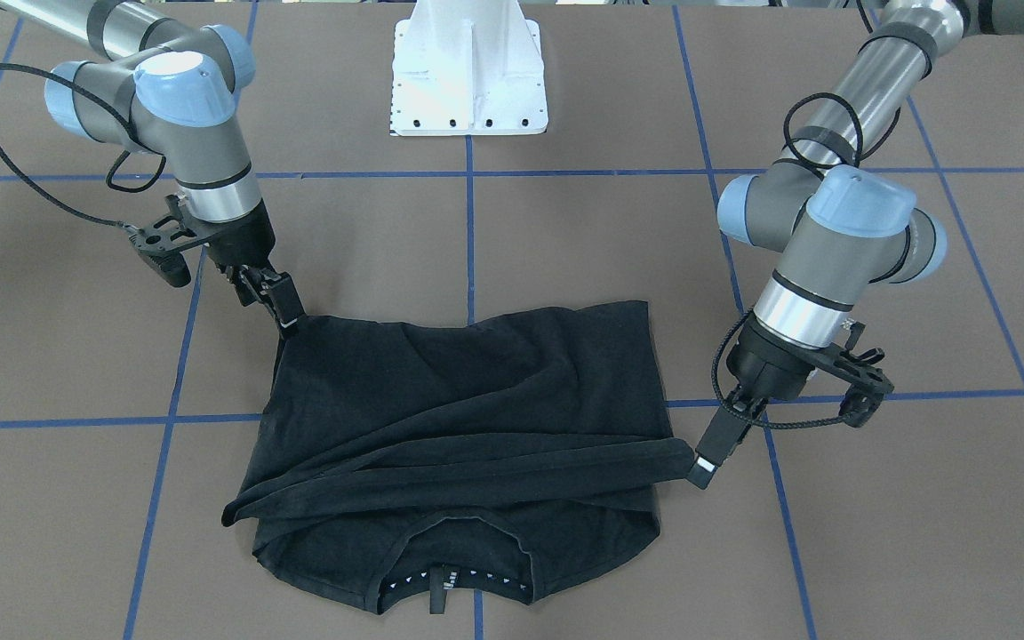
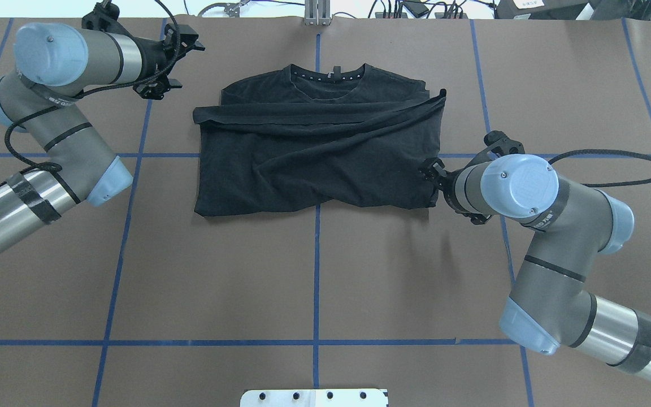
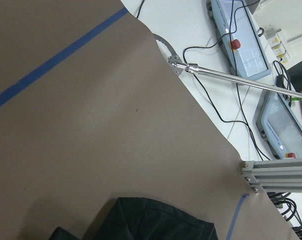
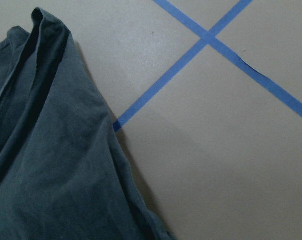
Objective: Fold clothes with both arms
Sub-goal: 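Lower the right gripper to the folded shirt's nearest corner and grasp it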
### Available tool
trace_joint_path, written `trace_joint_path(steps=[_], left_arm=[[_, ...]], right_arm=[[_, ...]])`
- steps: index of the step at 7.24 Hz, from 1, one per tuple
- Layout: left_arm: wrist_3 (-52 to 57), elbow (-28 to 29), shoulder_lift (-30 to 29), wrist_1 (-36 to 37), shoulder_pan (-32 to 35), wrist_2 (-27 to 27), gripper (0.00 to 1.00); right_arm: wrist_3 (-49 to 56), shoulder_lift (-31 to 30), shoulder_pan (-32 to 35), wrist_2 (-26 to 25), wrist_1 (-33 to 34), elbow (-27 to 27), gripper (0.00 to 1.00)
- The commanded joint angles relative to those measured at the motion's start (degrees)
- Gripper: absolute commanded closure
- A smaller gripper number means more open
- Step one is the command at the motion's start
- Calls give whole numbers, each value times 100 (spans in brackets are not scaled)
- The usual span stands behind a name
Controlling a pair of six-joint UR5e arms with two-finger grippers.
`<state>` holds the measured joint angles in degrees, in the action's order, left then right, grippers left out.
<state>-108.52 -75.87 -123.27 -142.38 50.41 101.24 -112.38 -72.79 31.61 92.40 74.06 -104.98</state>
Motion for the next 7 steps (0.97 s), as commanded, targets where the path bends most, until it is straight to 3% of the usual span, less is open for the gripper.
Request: trace_joint_path(steps=[1, 2, 3, 5, 6, 7], left_arm=[[15, -7, 22, 0, -5, -16, 0], [15, -7, 40, 0, 4, -25, 0], [7, -15, 57, 0, 4, -42, 0], [15, -15, 66, 0, 4, -51, 0], [15, -24, 101, -9, 4, -60, 0], [15, -33, 110, -9, 4, -60, 0]], right_arm=[[-3, 37, -189, -46, 3, 99, 1], [5, 133, -216, -38, -6, 231, 6], [66, 117, -208, -38, -6, 249, 19], [224, 143, -208, -55, -6, 416, 28], [286, 151, -190, -81, -6, 416, 56], [348, 195, -138, -29, -6, 390, 100]])
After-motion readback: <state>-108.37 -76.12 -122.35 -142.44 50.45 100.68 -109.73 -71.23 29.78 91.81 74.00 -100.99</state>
